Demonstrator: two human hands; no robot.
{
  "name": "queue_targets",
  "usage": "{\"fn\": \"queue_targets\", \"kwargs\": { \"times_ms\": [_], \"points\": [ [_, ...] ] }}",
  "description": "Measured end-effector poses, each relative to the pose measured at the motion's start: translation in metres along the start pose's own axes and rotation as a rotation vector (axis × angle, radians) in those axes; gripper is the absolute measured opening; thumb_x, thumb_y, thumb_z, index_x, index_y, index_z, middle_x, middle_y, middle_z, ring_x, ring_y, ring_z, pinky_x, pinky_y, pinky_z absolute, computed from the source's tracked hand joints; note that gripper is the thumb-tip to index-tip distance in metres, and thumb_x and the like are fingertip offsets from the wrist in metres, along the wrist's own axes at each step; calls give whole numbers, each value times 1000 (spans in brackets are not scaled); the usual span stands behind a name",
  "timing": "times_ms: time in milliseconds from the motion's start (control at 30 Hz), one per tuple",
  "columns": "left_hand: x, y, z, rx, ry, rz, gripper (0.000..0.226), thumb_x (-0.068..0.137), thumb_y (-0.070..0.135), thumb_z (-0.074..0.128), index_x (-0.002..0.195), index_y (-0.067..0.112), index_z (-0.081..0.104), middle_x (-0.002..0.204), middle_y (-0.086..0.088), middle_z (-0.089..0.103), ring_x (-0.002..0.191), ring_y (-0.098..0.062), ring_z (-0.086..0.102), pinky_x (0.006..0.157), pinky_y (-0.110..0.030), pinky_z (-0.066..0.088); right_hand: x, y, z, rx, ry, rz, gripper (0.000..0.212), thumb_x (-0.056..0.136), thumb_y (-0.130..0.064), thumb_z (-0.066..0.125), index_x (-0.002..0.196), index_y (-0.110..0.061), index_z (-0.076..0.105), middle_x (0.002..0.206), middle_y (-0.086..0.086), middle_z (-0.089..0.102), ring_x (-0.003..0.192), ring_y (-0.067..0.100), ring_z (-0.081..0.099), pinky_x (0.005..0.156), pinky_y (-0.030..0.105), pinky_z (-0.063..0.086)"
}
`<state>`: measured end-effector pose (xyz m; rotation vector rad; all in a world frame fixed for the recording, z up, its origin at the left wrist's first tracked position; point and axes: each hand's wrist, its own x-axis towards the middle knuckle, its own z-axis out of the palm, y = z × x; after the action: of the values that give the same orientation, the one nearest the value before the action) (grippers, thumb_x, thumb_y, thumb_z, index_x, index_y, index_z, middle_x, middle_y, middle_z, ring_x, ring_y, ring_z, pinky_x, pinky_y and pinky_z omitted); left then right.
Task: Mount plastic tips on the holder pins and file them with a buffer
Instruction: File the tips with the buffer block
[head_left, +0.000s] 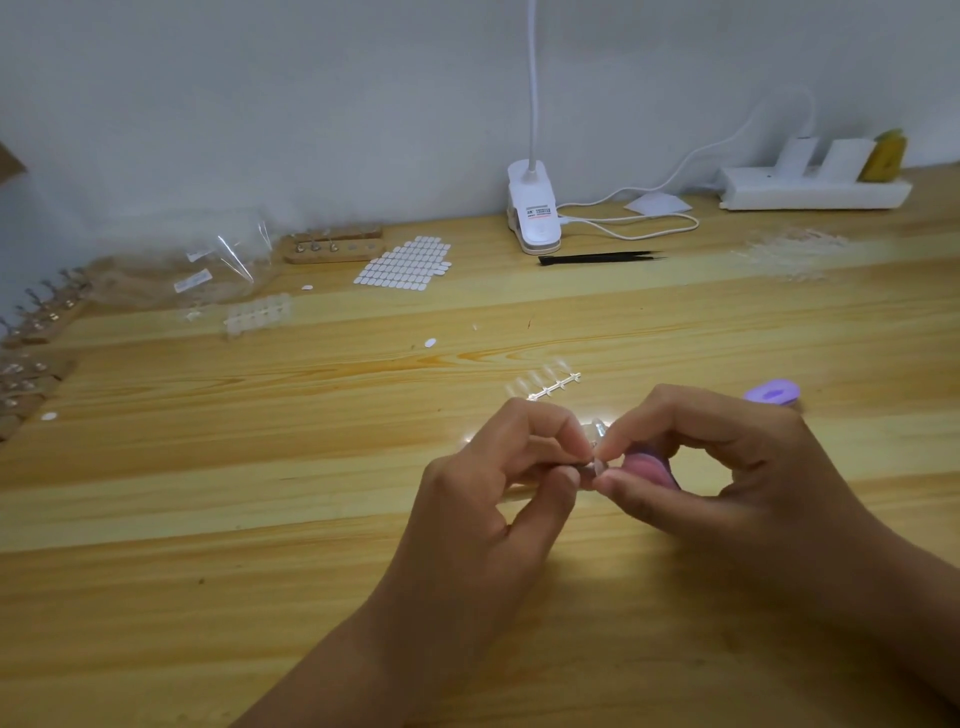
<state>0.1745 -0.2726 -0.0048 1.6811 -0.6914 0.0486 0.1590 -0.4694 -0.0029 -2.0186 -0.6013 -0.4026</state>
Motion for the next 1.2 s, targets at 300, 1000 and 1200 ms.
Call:
{"fn": "queue_targets", "kwargs": {
  "times_ms": [300, 1000, 1200],
  "points": [
    [2, 2, -2, -38, -18, -21, 32, 90, -1, 62, 106, 27, 56, 93, 7, 76, 93, -10, 73, 83, -16, 52, 0, -1, 4, -129, 70, -64, 13, 86, -28, 70, 94, -17, 73, 76, -10, 60, 68, 13, 58, 64, 21, 47],
    [6, 7, -11, 33, -22, 44, 31, 68, 24, 86, 93, 12, 72, 93, 4, 72, 91, -19, 70, 73, -25, 55, 7, -6, -9, 574, 21, 255, 33, 74, -49, 83, 85, -20, 74, 66, -2, 66, 54, 4, 57, 54, 14, 48],
    [3, 8, 3, -126, -74, -47, 29, 69, 18, 86, 94, 20, 71, 87, 2, 74, 78, -11, 69, 74, -23, 54, 6, -16, 8, 576, 222, 205, 27, 78, -40, 77, 77, -18, 63, 58, -2, 64, 50, 6, 59, 51, 16, 48]
  ]
}}
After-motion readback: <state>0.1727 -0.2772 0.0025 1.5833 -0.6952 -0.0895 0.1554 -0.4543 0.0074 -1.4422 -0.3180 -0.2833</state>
